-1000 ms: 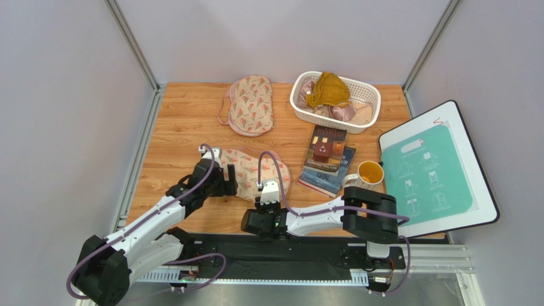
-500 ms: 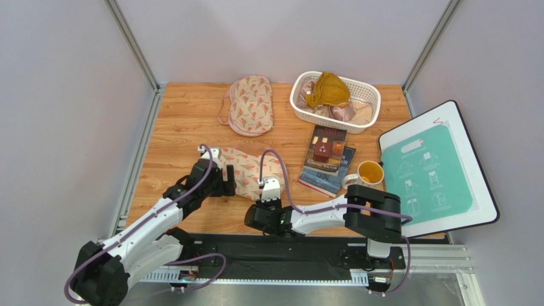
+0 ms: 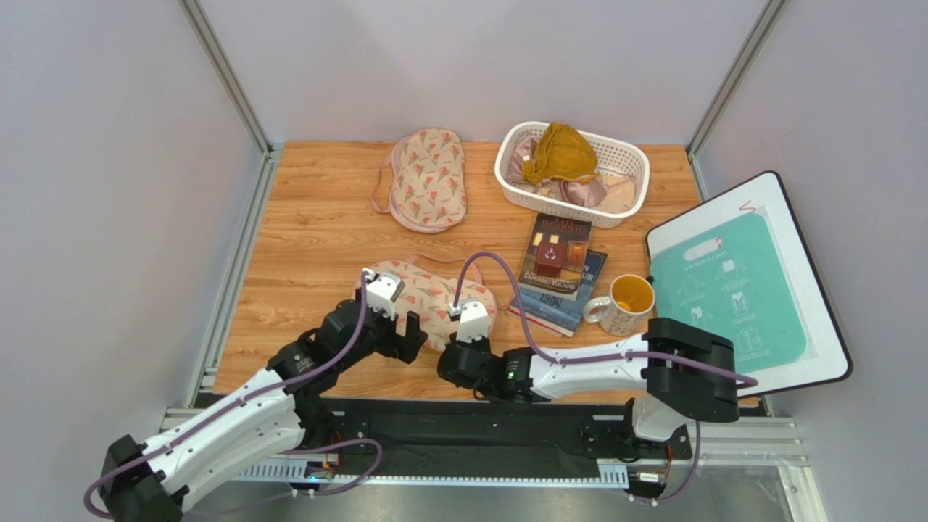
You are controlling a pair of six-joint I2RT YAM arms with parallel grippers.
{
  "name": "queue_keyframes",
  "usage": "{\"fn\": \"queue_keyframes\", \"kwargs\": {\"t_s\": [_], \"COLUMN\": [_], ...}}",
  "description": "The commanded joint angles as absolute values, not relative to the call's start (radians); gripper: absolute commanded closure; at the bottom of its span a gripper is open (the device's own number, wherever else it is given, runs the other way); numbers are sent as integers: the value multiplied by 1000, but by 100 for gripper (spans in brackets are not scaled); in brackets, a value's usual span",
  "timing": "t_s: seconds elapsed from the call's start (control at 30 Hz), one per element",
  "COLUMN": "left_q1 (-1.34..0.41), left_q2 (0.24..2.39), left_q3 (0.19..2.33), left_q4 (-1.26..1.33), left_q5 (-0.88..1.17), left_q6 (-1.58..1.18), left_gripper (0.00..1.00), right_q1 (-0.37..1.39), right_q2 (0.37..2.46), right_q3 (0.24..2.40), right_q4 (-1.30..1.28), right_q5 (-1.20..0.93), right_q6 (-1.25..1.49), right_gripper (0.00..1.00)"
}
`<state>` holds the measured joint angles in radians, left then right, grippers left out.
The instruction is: Unzip the laundry bag and remove the bra
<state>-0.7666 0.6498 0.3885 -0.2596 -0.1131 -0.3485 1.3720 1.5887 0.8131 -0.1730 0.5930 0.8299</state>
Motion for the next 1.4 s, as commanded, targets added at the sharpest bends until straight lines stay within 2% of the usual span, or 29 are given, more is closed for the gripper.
{"fn": "queue_keyframes", "kwargs": {"t_s": [0.0, 0.1, 0.4, 0.57, 0.83, 1.0, 1.2, 1.37], "left_q1": [-776, -779, -822, -838, -905, -911, -937, -957], "left_q2": [620, 614, 663, 710, 833, 815, 821, 888], "left_q3": [327, 292, 278, 265, 302, 296, 302, 333], "left_q4": [-146, -78, -20, 34, 37, 37, 51, 45], "left_q5": [-31, 61, 63, 129, 55, 2, -78, -109], "left_q6": [-267, -261, -235, -229, -201, -209, -183, -169], "left_gripper": [4, 2, 0, 1, 2, 2, 7, 19], "right_q1": [1362, 1356, 1336, 1324, 1307, 1304, 1304, 1304], "right_q2": [1517, 1502, 1500, 1493, 1465, 1453, 1453, 1437], "right_q3": [793, 784, 769, 756, 741, 741, 752, 758], "right_q4": [-130, -127, -103, -89, -71, -69, -66, -66], "right_q5": [523, 492, 437, 410, 370, 356, 307, 295], "right_q6": [808, 808, 816, 821, 819, 810, 796, 784], "right_gripper": [100, 100, 100, 100, 100, 100, 100, 100]}}
